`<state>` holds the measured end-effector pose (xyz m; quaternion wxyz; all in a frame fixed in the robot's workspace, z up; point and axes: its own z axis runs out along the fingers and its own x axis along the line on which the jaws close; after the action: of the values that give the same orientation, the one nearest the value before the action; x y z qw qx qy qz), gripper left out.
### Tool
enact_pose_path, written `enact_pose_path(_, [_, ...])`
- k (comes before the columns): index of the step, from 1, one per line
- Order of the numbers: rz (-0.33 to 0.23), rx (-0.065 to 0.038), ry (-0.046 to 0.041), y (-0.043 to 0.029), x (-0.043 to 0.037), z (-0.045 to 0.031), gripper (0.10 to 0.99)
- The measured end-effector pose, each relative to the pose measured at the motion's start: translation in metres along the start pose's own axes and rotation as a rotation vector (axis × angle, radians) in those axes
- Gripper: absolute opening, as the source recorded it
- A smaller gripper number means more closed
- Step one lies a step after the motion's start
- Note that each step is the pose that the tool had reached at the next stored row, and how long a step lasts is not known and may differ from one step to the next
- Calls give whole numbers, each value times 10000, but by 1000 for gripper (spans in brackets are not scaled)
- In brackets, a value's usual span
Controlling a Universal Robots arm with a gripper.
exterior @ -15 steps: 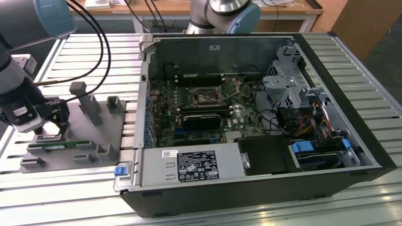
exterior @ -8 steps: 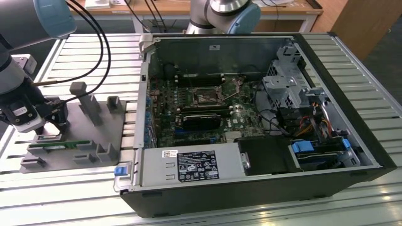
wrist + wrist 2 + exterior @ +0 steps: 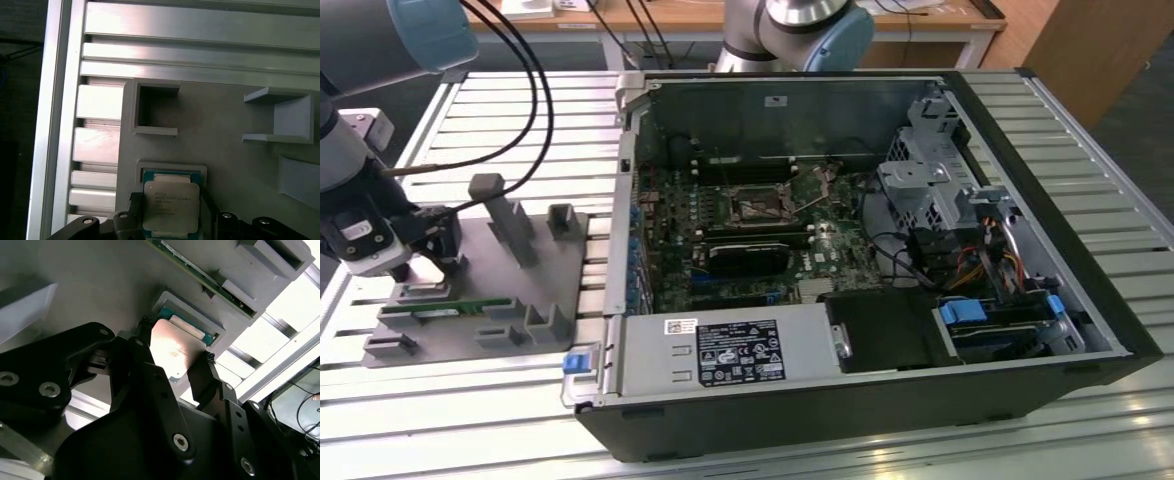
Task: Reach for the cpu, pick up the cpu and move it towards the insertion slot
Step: 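Pick up the cpu and move it towards the insertion slot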
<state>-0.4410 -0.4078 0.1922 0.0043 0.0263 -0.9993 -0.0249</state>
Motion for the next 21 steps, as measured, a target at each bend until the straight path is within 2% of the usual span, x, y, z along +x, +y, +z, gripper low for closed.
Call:
enact_pose_path(2, [0, 0, 1, 1, 0, -26, 541])
enact_pose_path(12, [0, 0, 0, 2, 0, -36, 541])
enact_pose_path(21, [0, 0, 0, 4, 0, -88, 541])
